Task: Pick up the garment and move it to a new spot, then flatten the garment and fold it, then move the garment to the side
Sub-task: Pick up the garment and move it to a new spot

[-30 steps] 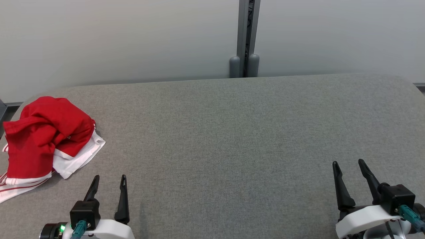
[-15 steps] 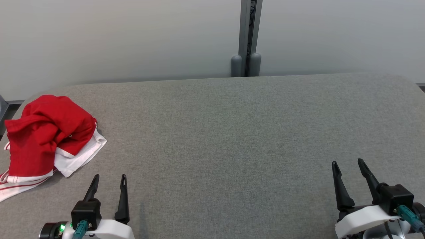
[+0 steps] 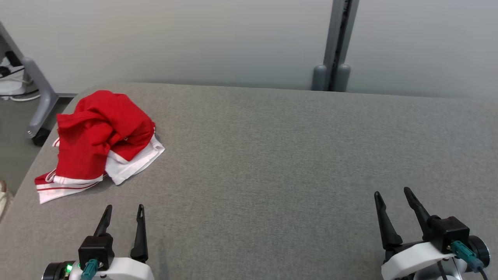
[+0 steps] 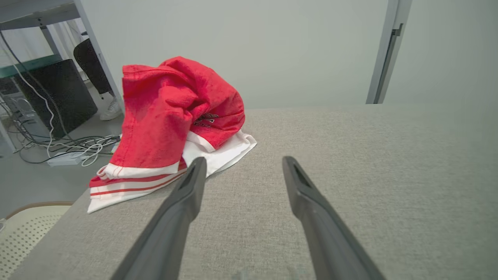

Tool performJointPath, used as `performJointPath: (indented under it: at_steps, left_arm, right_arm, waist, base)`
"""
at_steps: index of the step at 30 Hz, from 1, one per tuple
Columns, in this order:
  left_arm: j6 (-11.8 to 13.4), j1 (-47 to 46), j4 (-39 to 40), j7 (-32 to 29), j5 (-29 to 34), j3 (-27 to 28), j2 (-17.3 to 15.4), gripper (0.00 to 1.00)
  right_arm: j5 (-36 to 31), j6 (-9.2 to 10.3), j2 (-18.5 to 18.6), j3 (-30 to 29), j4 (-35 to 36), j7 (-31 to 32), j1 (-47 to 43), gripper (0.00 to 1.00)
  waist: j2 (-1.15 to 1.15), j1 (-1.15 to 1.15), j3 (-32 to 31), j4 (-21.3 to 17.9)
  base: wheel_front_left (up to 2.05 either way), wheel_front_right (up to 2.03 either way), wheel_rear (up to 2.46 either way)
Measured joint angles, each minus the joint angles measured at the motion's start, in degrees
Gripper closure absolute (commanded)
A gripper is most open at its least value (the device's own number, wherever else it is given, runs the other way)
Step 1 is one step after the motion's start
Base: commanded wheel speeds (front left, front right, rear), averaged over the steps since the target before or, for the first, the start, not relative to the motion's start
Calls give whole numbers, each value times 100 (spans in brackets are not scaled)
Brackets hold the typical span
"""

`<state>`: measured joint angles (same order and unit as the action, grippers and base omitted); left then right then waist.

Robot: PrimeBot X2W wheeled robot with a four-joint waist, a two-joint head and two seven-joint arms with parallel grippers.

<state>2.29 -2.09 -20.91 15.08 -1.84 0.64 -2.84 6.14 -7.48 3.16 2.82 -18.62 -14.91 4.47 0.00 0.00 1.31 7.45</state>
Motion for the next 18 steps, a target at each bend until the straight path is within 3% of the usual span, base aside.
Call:
performJointPath:
  at_steps: [18]
  left_arm:
    - [29, 92, -7, 1, -2, 264, -3, 0]
  right_arm:
    - [103, -1, -30, 378, -82, -4, 112, 0]
  waist:
    - [0, 0, 82, 1707]
  base:
    - [0, 0, 0]
